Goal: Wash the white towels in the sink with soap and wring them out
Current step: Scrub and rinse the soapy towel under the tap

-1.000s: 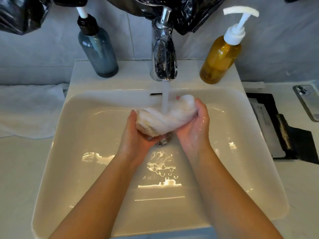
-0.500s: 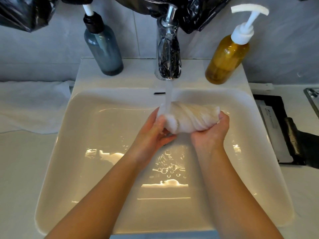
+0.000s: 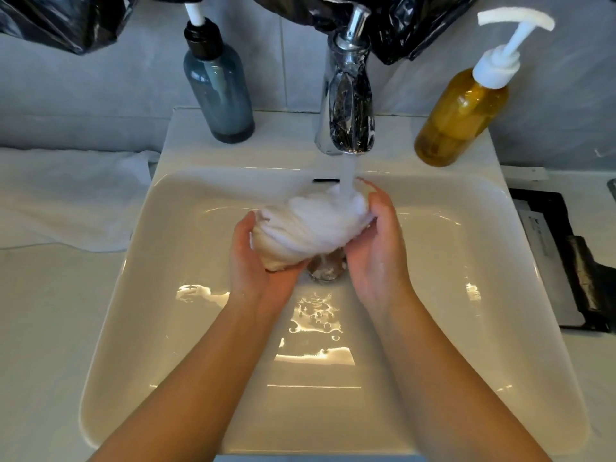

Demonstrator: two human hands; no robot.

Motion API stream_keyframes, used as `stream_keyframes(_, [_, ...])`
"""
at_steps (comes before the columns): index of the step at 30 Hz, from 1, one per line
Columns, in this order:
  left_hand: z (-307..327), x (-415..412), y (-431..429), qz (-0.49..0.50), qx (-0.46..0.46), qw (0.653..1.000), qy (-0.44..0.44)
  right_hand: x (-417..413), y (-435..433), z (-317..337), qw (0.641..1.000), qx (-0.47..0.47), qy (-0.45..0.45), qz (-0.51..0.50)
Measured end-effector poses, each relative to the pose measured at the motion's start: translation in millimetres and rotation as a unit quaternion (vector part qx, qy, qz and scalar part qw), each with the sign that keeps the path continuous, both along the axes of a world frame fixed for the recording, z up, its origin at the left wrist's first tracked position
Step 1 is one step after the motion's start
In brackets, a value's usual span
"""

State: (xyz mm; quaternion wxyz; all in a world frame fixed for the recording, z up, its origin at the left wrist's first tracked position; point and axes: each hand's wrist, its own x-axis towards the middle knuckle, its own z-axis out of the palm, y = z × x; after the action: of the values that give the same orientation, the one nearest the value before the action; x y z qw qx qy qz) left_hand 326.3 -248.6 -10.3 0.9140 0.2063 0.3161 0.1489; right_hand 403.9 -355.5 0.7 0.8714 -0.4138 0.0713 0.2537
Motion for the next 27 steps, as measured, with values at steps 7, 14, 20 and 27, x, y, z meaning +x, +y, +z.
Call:
stream_keyframes(7, [2, 2, 8, 0.002, 0.020, 1.000, -0.004, 0, -5, 2, 0.998, 0.032, -0.037, 0.032])
stream_keyframes(14, [-1, 3, 8, 0.027, 0.009, 0.998, 0.058, -7, -8, 11, 0.992, -0.002, -0.116, 0.055])
stream_keyframes(20, [0, 0, 11, 0.056, 0.006, 0.998, 0.015, -8, -4, 17, 0.993, -0.020, -0.088, 0.080])
stream_keyframes(27, [4, 4, -1, -0.044, 0.066, 0.995, 0.058, -1, -7, 10, 0.999, 0.014, -0.020, 0.021])
